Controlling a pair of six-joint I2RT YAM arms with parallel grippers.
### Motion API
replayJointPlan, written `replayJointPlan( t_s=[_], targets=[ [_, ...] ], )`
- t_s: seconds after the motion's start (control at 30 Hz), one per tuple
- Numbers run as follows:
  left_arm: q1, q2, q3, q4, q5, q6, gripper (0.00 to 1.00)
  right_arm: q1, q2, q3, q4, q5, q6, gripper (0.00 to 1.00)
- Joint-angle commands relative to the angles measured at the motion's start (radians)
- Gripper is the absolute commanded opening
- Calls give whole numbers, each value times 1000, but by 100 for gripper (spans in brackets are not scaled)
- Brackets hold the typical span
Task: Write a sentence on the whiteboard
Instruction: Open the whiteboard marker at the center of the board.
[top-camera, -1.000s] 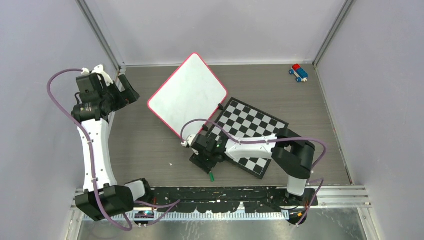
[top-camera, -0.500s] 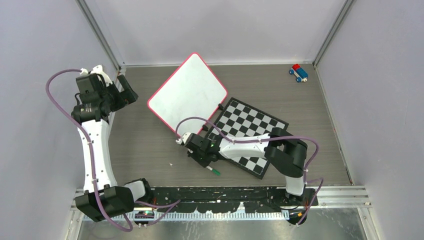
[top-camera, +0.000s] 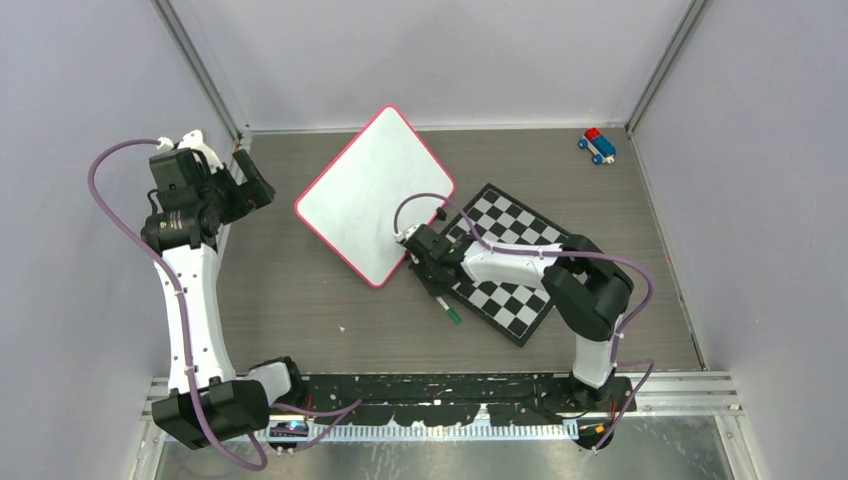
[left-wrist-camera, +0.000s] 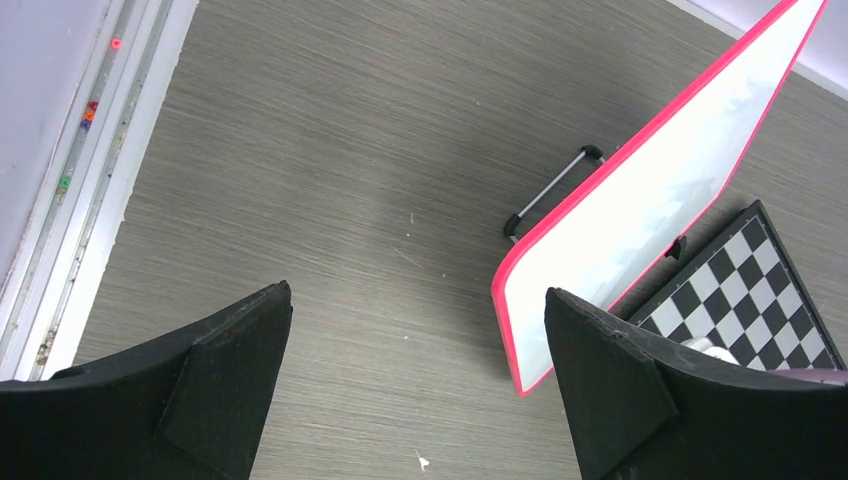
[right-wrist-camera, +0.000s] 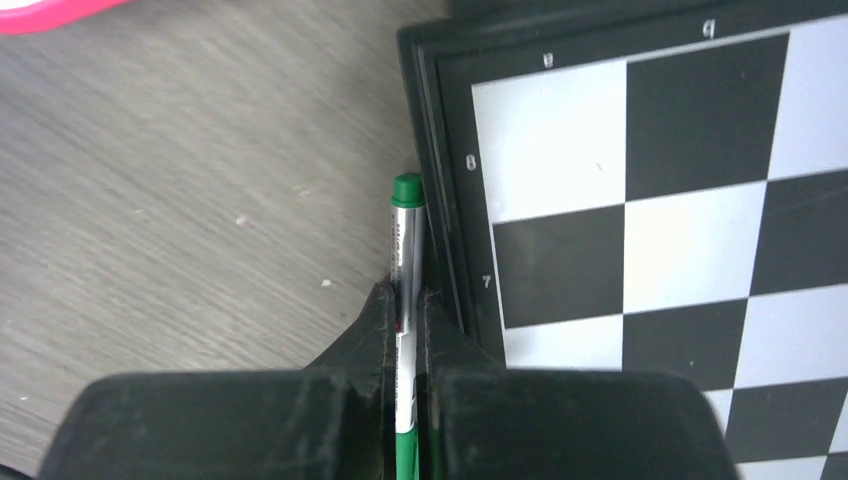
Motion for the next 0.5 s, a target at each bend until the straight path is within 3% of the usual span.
replayJointPlan(
  t_s=[0.0, 0.23, 0.47],
  targets=[
    [6, -14, 7, 47, 11, 9, 100, -61, 25, -37, -160, 61, 15, 0],
    [7, -20, 12, 41, 15, 21, 100, -176, 31, 10, -239, 18, 7, 0],
    [7, -9, 17, 45, 25, 28, 100, -261, 16, 22, -299, 38, -151, 0]
  ],
)
